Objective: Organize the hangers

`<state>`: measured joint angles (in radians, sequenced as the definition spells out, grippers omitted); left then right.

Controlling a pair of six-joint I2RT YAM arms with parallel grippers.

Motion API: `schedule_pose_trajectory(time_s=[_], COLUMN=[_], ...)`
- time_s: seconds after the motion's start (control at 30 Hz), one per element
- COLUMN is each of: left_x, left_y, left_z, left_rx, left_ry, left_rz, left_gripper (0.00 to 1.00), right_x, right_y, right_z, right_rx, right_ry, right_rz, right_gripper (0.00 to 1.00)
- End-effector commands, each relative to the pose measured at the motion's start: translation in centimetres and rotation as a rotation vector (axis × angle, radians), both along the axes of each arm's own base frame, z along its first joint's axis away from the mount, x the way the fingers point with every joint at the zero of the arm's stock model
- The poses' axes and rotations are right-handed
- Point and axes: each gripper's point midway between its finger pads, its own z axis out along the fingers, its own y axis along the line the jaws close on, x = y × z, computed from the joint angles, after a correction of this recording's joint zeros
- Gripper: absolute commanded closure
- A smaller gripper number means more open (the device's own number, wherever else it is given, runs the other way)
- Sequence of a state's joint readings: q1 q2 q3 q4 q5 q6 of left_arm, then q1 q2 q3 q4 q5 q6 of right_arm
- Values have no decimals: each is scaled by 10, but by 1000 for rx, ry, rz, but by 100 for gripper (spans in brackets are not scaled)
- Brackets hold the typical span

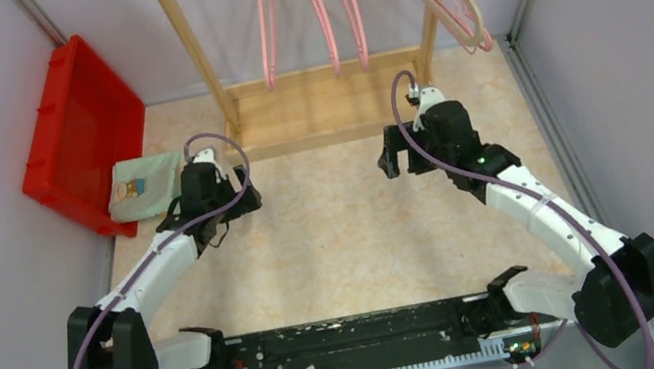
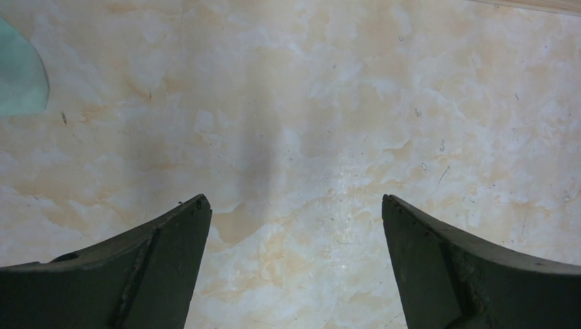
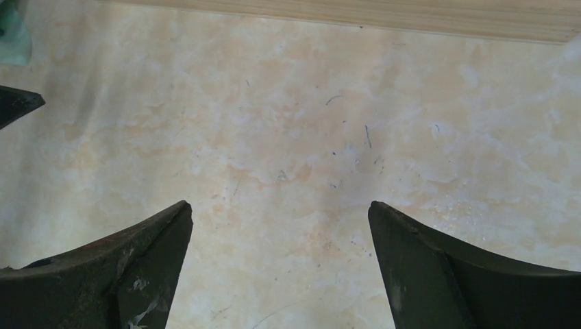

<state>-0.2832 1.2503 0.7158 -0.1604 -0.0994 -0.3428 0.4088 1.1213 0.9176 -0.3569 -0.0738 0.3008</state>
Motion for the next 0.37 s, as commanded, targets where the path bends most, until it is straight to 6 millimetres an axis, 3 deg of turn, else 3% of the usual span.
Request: schedule_pose_trajectory(time_s=[0.0,0.13,0.33], left_x=[4,4,6], left_y=[-3,-3,-3], left_z=[6,3,2], left_rx=[-7,-10,-12], left_ry=[-14,-4,-6], left_rz=[-15,-13,-11], left_gripper=[0,0,0], right_x=[11,12,11], right_y=[-9,-19,-21], right_z=[26,10,6], right_rx=[-18,-79,-99], right_ry=[-158,-128,-131], right_rz=[-31,-58,-53], right_gripper=[1,1,1])
